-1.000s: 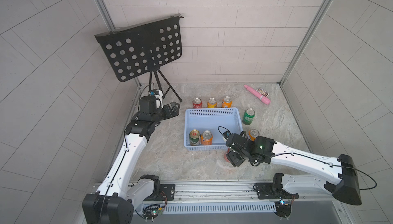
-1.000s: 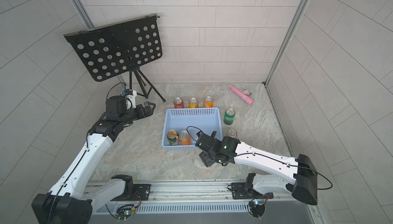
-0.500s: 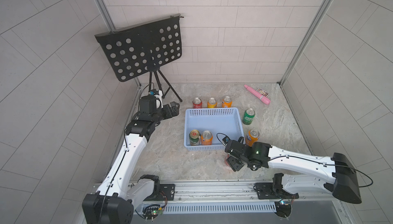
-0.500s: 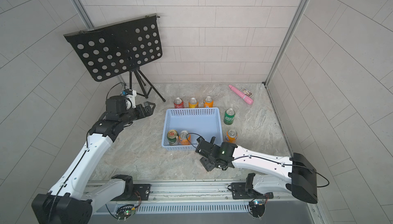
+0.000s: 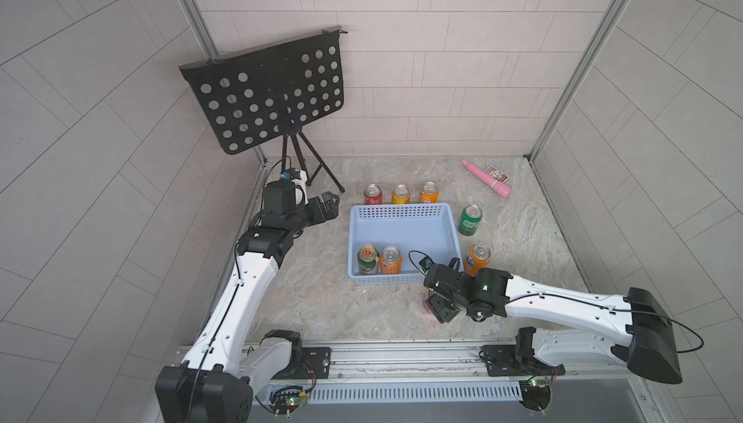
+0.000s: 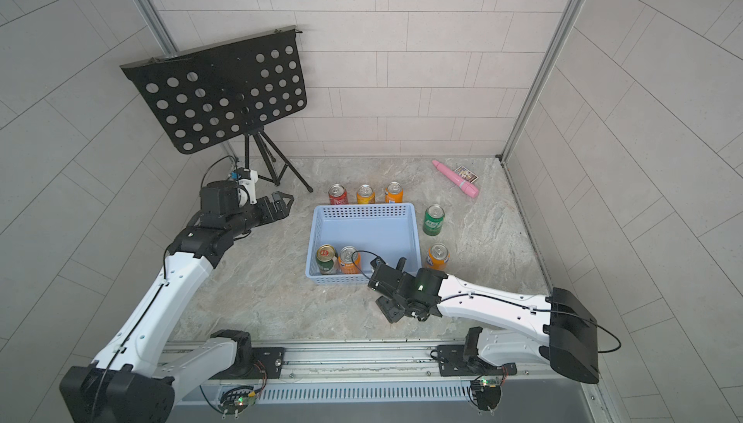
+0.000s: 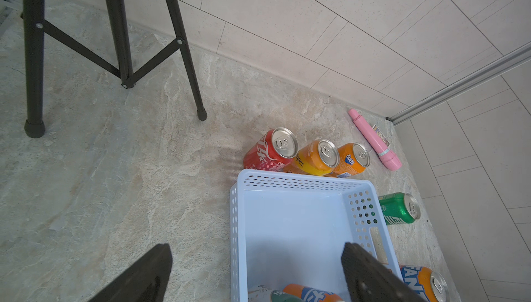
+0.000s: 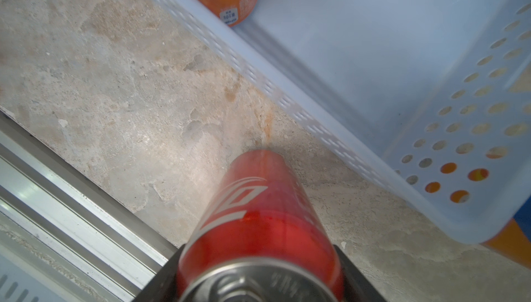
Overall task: Take out the drinks from the basket
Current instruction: Place the drink at the center of the board.
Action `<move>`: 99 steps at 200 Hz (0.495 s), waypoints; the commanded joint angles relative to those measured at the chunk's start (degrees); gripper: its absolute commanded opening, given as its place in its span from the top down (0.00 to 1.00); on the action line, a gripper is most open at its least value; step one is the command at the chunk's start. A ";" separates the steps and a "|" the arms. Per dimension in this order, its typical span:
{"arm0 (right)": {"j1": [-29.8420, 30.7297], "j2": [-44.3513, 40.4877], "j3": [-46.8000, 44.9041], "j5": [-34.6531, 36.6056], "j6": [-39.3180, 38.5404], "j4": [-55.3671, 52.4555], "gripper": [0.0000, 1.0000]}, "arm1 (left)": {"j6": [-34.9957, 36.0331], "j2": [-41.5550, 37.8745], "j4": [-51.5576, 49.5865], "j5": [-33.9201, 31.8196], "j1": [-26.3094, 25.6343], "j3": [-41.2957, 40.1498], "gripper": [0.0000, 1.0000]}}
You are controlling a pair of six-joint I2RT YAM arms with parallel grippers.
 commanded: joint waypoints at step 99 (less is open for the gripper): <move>0.39 -5.24 6.50 4.52 1.44 -1.97 0.17 | 0.96 -2.20 0.31 -1.57 -0.06 -0.63 0.00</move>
